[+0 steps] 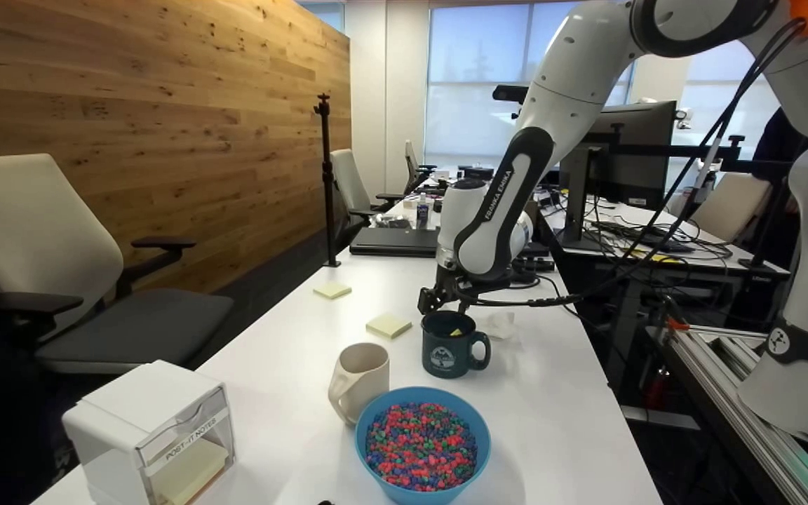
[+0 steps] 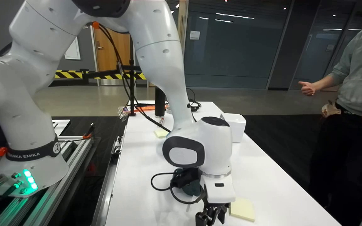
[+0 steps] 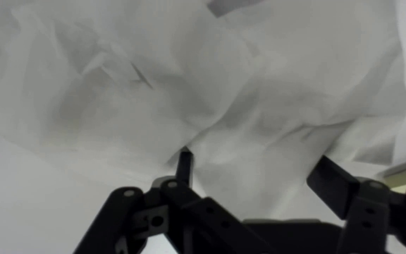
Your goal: Use the white napkin to wipe the right side of the tabletop.
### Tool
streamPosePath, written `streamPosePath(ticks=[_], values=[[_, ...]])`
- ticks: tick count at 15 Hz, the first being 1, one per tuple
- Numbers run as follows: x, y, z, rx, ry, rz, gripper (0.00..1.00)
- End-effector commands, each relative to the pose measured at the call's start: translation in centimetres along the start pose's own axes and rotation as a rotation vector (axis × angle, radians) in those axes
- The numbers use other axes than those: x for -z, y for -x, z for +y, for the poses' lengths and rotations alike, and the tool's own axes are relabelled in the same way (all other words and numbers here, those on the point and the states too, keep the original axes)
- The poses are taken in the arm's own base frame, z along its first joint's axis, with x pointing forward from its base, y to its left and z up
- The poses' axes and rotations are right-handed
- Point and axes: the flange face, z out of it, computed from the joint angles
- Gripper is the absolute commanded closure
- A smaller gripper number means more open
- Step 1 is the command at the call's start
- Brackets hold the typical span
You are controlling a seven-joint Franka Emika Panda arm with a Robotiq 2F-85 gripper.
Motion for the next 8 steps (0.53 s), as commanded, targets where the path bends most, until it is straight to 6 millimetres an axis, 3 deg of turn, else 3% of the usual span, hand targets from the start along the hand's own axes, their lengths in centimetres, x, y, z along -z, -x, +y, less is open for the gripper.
streamPosePath(ticks=[1, 8], values=[[0.63, 0.24, 0.45, -0.018, -0.003, -0.021, 0.47], [1.0, -0.27, 0.7, -0.021, 0.004, -0.009, 0.96]])
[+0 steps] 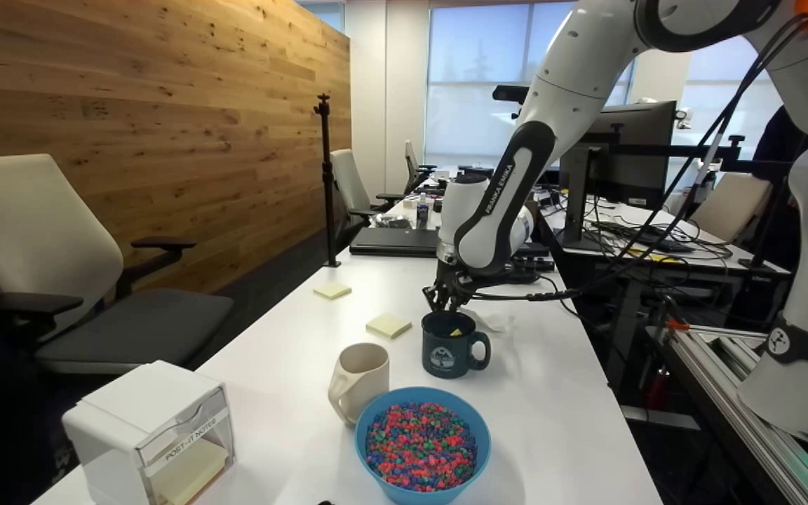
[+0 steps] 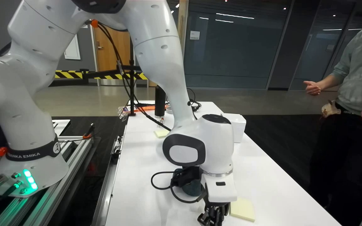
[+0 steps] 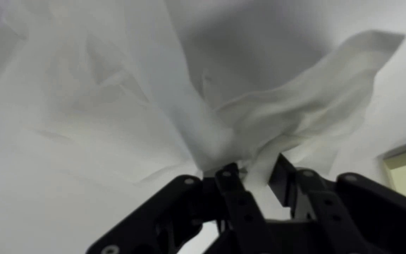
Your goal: Use the white napkin to wipe the right side of the tabletop.
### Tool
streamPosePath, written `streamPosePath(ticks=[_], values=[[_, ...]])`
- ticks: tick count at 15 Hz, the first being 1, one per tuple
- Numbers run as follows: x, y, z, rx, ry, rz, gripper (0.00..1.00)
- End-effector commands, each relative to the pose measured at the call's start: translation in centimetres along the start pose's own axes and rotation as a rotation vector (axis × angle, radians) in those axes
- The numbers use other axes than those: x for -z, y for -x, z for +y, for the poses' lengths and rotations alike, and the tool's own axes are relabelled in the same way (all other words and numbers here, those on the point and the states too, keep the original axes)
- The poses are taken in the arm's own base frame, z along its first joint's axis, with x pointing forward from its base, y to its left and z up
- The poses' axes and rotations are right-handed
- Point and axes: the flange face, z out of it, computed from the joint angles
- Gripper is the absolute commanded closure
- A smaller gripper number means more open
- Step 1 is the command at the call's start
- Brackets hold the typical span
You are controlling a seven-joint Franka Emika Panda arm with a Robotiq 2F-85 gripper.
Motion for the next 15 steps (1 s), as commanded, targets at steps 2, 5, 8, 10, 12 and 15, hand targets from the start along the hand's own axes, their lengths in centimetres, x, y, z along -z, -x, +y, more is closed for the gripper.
streamPosePath(ticks=[2, 5, 8, 10, 12, 15], values=[[0.1, 0.4, 0.3, -0.008, 0.007, -0.012, 1.0], [-0.2, 0.1, 0.5, -0.018, 0.019, 0.0, 0.99], [-1.0, -1.7, 2.6, -0.066, 0.049, 0.005, 0.99], [-1.4, -3.0, 4.7, -0.109, 0.075, 0.014, 0.99], [-1.8, -4.3, 6.9, -0.15, 0.096, 0.02, 0.99], [-2.1, -5.4, 9.0, -0.191, 0.12, 0.021, 0.99]])
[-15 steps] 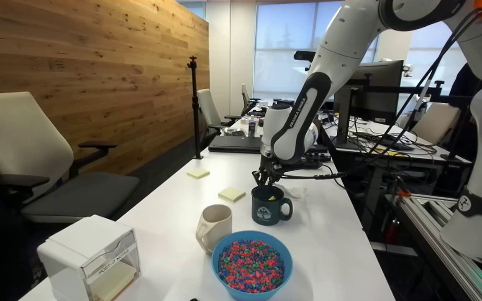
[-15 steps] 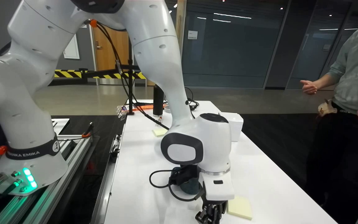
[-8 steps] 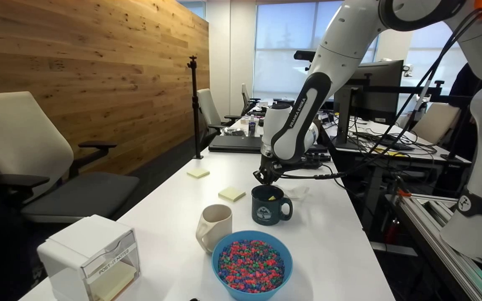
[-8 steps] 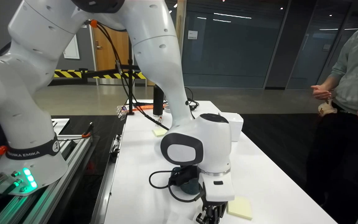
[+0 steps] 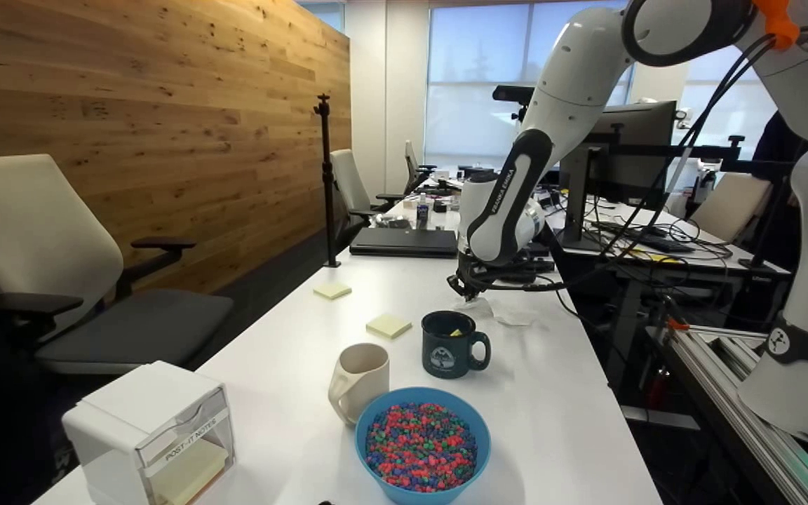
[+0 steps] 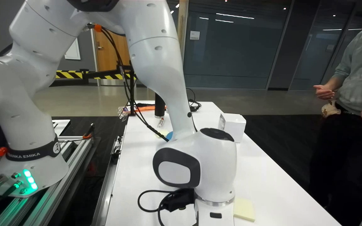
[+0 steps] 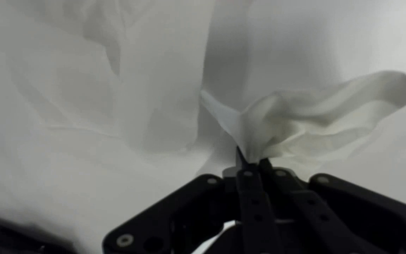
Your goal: Use the white napkin to wipe the right side of the tabletop.
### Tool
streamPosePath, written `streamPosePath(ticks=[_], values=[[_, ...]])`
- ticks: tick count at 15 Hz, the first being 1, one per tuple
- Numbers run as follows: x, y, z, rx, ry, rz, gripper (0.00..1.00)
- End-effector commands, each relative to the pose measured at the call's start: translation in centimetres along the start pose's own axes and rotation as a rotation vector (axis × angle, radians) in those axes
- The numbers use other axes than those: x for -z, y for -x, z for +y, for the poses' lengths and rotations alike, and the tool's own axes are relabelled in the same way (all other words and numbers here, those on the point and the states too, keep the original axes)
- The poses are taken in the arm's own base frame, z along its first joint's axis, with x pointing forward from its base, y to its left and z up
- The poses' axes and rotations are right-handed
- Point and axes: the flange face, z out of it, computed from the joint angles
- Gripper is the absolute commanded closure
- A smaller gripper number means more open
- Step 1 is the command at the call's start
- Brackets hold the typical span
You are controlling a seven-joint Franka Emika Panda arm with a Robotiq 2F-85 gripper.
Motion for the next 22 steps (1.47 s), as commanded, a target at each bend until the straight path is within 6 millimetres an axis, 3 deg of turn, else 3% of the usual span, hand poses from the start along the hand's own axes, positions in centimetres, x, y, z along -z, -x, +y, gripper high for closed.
streamPosePath(ticks=[1, 6, 16, 20, 22], values=[[-0.9, -1.2, 1.4, -0.073, 0.023, -0.014, 0.99], [-1.0, -1.2, 1.3, -0.09, 0.027, -0.012, 0.99], [1.8, 5.7, -7.0, 0.116, -0.048, 0.005, 0.99], [2.1, 6.5, -7.9, 0.144, -0.055, 0.008, 0.99], [1.7, 5.8, -7.3, 0.124, -0.045, 0.007, 0.99]])
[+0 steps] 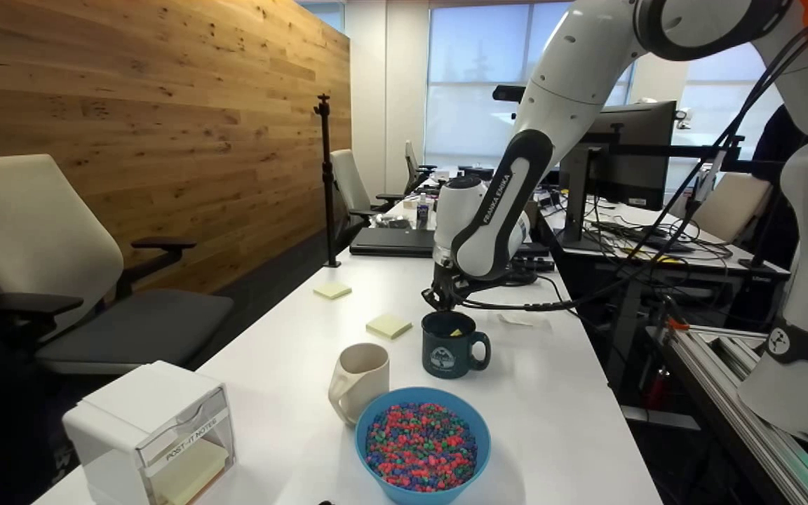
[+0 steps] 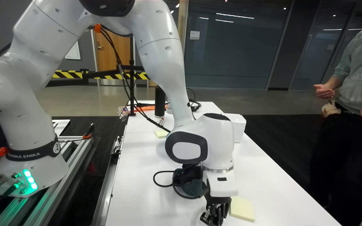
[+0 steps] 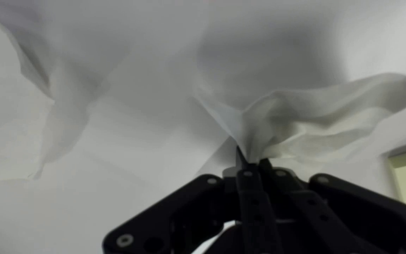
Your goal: Use the white napkin to wipe the right side of the tabletop.
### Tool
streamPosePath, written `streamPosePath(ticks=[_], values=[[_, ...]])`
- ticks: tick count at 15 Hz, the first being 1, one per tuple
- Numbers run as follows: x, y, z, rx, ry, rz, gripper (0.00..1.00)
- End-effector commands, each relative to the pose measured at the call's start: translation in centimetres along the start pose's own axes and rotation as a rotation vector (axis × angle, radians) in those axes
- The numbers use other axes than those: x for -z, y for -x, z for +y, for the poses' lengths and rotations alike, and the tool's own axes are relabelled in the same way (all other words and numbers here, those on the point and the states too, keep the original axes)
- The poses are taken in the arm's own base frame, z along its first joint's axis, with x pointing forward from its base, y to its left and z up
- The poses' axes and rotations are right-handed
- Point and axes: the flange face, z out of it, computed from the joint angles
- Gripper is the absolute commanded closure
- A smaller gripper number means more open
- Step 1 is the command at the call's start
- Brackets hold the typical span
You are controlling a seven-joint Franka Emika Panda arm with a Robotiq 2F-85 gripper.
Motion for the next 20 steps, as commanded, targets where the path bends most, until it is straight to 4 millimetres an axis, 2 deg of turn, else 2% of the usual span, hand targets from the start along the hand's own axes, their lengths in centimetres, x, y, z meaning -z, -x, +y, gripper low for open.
streamPosePath(ticks=[1, 7, 10, 15, 17, 20], values=[[-0.9, -0.3, 1.7, -0.037, 0.017, -0.014, 0.99], [-2.4, -2.7, 7.8, -0.137, 0.076, -0.015, 0.99], [-2.8, -3.3, 9.2, -0.166, 0.088, -0.021, 0.99], [-3.0, -3.5, 9.4, -0.171, 0.091, -0.023, 0.99], [-2.8, -3.2, 8.5, -0.155, 0.083, -0.02, 0.99], [-2.1, -2.1, 5.9, -0.108, 0.057, -0.013, 0.99]])
